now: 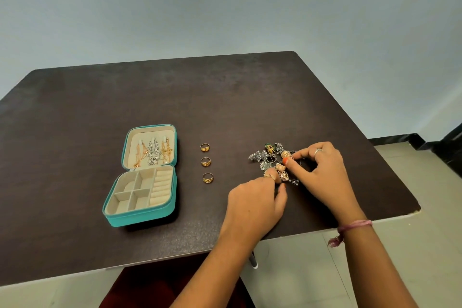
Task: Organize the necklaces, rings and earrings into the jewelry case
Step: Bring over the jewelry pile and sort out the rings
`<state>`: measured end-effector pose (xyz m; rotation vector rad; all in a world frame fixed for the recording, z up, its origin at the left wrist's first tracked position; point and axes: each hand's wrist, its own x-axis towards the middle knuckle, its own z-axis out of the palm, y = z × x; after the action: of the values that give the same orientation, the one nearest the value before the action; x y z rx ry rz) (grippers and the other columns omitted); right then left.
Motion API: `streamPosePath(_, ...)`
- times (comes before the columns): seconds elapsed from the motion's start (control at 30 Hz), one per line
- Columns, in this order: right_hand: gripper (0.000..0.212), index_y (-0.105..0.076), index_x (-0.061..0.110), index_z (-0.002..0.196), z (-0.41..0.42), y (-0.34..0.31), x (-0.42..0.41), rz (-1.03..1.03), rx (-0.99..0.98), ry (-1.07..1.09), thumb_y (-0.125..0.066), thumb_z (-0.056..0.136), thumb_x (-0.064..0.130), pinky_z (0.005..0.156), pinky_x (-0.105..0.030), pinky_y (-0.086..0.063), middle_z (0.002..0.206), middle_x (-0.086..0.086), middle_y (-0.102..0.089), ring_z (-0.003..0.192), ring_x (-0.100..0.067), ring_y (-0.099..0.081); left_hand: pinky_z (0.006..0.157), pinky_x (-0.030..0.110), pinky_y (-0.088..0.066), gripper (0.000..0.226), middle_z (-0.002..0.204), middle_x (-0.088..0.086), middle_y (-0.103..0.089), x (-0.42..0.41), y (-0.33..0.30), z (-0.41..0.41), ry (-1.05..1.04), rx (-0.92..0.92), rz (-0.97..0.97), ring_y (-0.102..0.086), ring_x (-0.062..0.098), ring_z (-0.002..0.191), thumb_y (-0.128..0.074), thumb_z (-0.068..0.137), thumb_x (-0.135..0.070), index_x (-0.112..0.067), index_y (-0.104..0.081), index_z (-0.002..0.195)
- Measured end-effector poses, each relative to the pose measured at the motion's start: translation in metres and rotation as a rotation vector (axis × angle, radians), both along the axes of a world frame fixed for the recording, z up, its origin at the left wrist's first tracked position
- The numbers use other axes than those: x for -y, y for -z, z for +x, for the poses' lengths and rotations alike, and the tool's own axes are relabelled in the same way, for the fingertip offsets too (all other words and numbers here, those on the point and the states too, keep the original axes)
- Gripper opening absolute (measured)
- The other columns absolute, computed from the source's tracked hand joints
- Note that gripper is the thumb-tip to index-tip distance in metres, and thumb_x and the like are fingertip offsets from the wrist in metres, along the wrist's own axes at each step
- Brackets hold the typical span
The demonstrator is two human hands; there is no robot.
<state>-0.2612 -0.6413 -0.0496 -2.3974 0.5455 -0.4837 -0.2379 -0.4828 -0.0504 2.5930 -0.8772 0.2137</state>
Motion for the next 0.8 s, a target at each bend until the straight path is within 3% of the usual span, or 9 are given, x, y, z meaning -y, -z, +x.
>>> streamPosePath(0.1, 0.011, -0.069, 0.031, 0.080, 0.003, -0.002, -0.002, -0.004, 0.004, 0.016, -0.071, 0.078, 0.041, 0.085, -0.043, -0.047, 0.099, 0.008, -0.049, 0.101, -0.014, -0.050, 0.040, 0.018, -0.002, 0.015, 0.048, -0.006, -0.056, 0.001, 0.004, 0.001, -0.012, 0.027, 0.001, -0.055, 0.011, 0.040, -0.056, 0.078, -0.043, -0.029, -0.058, 0.078)
streamPosePath(0.23, 0.009, -0.071, 0.030, 0.076, 0.004, -0.010, 0.001, 0.235, 0.170, 0.045, -0.074, 0.077, 0.038, 0.079, -0.027, -0.048, 0.095, 0.007, -0.057, 0.088, -0.007, -0.059, 0.043, 0.024, -0.023, 0.014, 0.059, -0.003, -0.063, -0.001, 0.003, 0.000, -0.004, 0.025, -0.083, -0.062, 0.017, 0.054, -0.051, 0.087, -0.040, -0.027, -0.056, 0.090)
streamPosePath(0.33, 0.011, -0.072, 0.027, 0.077, 0.003, -0.013, 0.008, 0.431, 0.264, 0.083, -0.076, 0.076, 0.037, 0.076, -0.026, -0.047, 0.096, 0.003, -0.064, 0.083, -0.009, -0.062, 0.047, 0.026, -0.030, 0.016, 0.062, -0.003, -0.064, -0.002, 0.002, -0.001, 0.017, -0.016, -0.141, -0.063, 0.019, 0.058, -0.047, 0.091, -0.039, -0.024, -0.051, 0.095)
streamPosePath(0.53, 0.011, -0.072, 0.031, 0.079, -0.007, -0.013, 0.014, 0.372, 0.144, -0.008, -0.075, 0.074, 0.041, 0.074, -0.024, -0.046, 0.096, 0.003, -0.061, 0.086, -0.009, -0.061, 0.042, 0.025, -0.025, 0.019, 0.057, -0.003, -0.061, -0.001, 0.006, -0.001, -0.008, 0.017, -0.124, -0.061, 0.018, 0.052, -0.050, 0.089, -0.038, -0.021, -0.051, 0.098)
streamPosePath(0.63, 0.006, -0.073, 0.033, 0.082, -0.008, -0.011, 0.015, 0.252, 0.062, -0.076, -0.074, 0.077, 0.036, 0.075, -0.025, -0.046, 0.095, 0.005, -0.058, 0.087, -0.008, -0.058, 0.050, 0.028, -0.035, 0.022, 0.085, -0.002, -0.063, -0.002, 0.003, -0.001, -0.022, -0.092, -0.208, -0.063, 0.024, 0.066, -0.049, 0.091, -0.034, -0.020, -0.050, 0.108)
streamPosePath(0.7, 0.006, -0.072, 0.034, 0.084, -0.008, -0.010, 0.015, 0.178, 0.012, -0.107, -0.075, 0.078, 0.032, 0.074, -0.023, -0.044, 0.094, 0.003, -0.055, 0.088, -0.010, -0.055, 0.052, 0.027, -0.036, 0.027, 0.103, -0.001, -0.053, -0.003, -0.001, 0.000, -0.070, -0.143, -0.299, -0.061, 0.023, 0.068, -0.054, 0.090, -0.031, -0.018, -0.049, 0.113)
streamPosePath(0.8, 0.010, -0.070, 0.035, 0.086, -0.007, -0.012, 0.015, 0.132, -0.038, -0.154, -0.075, 0.078, 0.031, 0.072, -0.022, -0.042, 0.096, 0.002, -0.054, 0.089, -0.011, -0.054, 0.058, 0.025, -0.039, 0.039, 0.130, 0.001, -0.037, -0.002, -0.002, 0.002, -0.114, -0.193, -0.269, -0.063, 0.021, 0.082, -0.053, 0.090, -0.030, -0.017, -0.043, 0.126)
